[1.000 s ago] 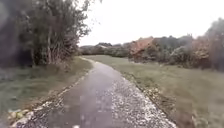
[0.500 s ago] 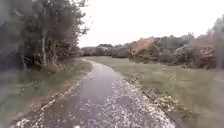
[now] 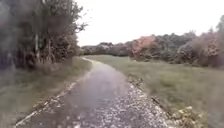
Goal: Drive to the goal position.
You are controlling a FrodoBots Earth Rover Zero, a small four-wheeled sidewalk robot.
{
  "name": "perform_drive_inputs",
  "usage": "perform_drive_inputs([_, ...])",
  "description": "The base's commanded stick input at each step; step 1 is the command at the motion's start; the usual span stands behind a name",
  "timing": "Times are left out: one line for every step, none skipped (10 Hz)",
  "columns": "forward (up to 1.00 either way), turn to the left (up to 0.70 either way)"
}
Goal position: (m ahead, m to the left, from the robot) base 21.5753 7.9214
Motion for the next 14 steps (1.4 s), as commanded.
perform_drive_inputs([1.0, 0.0])
perform_drive_inputs([1.0, 0.0])
perform_drive_inputs([1.0, 0.0])
perform_drive_inputs([1.0, 0.0])
perform_drive_inputs([1.0, 0.0])
perform_drive_inputs([1.0, 0.0])
perform_drive_inputs([1.0, 0.0])
perform_drive_inputs([1.0, 0.0])
perform_drive_inputs([1.0, 0.0])
perform_drive_inputs([1.0, 0.0])
perform_drive_inputs([1.0, 0.0])
perform_drive_inputs([1.0, 0.0])
perform_drive_inputs([1.0, 0.0])
perform_drive_inputs([1.0, 0.0])
